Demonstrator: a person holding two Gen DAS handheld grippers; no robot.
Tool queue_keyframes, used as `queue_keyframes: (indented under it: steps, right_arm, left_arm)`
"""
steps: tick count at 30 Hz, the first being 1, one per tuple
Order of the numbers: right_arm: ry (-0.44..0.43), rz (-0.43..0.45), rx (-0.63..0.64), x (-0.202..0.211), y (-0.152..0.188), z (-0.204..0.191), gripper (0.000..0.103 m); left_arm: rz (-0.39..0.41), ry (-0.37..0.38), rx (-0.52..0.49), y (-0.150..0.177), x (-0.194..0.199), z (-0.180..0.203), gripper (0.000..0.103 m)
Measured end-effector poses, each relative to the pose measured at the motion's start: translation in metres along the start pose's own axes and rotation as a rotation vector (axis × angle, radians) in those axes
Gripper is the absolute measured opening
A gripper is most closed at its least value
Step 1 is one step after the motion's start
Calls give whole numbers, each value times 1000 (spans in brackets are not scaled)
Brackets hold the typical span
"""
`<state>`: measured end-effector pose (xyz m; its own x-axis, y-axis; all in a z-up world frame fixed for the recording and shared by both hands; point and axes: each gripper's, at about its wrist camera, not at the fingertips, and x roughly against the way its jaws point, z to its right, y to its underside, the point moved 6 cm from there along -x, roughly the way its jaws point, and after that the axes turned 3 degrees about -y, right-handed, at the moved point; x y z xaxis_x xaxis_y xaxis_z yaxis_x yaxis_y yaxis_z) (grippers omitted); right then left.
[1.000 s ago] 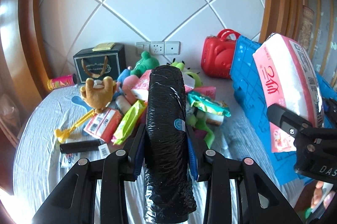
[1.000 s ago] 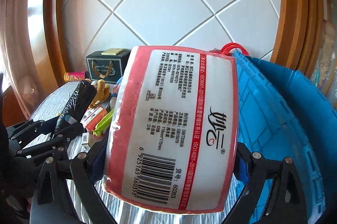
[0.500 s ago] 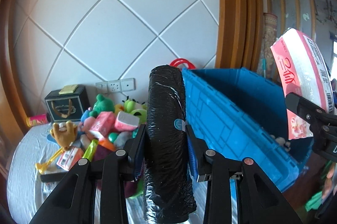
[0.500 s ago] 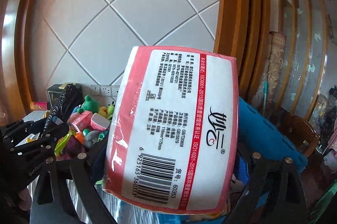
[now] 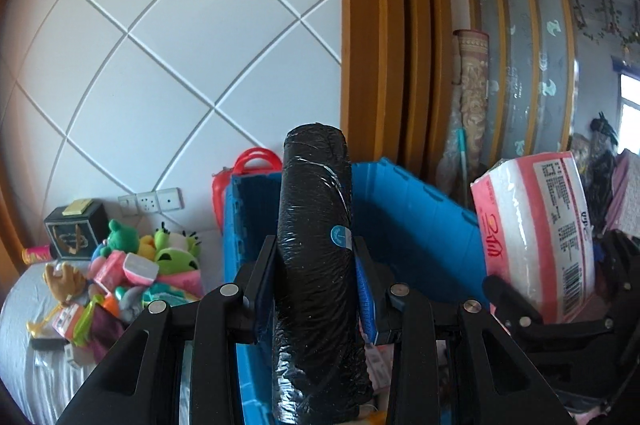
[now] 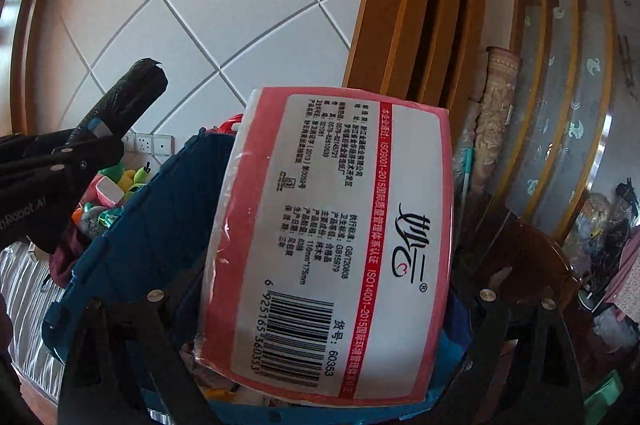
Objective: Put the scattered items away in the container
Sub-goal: 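Carry the black roll with the left tool while the right tool carries the tissue pack over the crate, then lower both items into the blue crate and open both tools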
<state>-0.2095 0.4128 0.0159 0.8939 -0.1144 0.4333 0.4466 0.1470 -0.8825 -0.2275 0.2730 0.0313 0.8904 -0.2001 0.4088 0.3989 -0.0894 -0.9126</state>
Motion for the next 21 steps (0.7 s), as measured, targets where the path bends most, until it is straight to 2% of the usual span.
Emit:
queue_keyframes:
  steps: [3, 7, 15, 21]
  right_arm:
    - [-23, -38, -11, -15, 13, 17, 94]
    - [-53, -65, -10, -30, 20, 26, 94]
    - [-88, -91, -4, -45, 23, 33, 94]
    - [-104, -185, -13, -56, 43, 39, 96]
  left_arm:
    - [-64, -27, -20, 7, -12, 25, 34]
    - [-147, -60, -22, 23, -29, 34, 34]
    - [-279, -75, -6, 50, -52, 38, 34]
    - [-404, -72, 15, 72, -64, 37, 34]
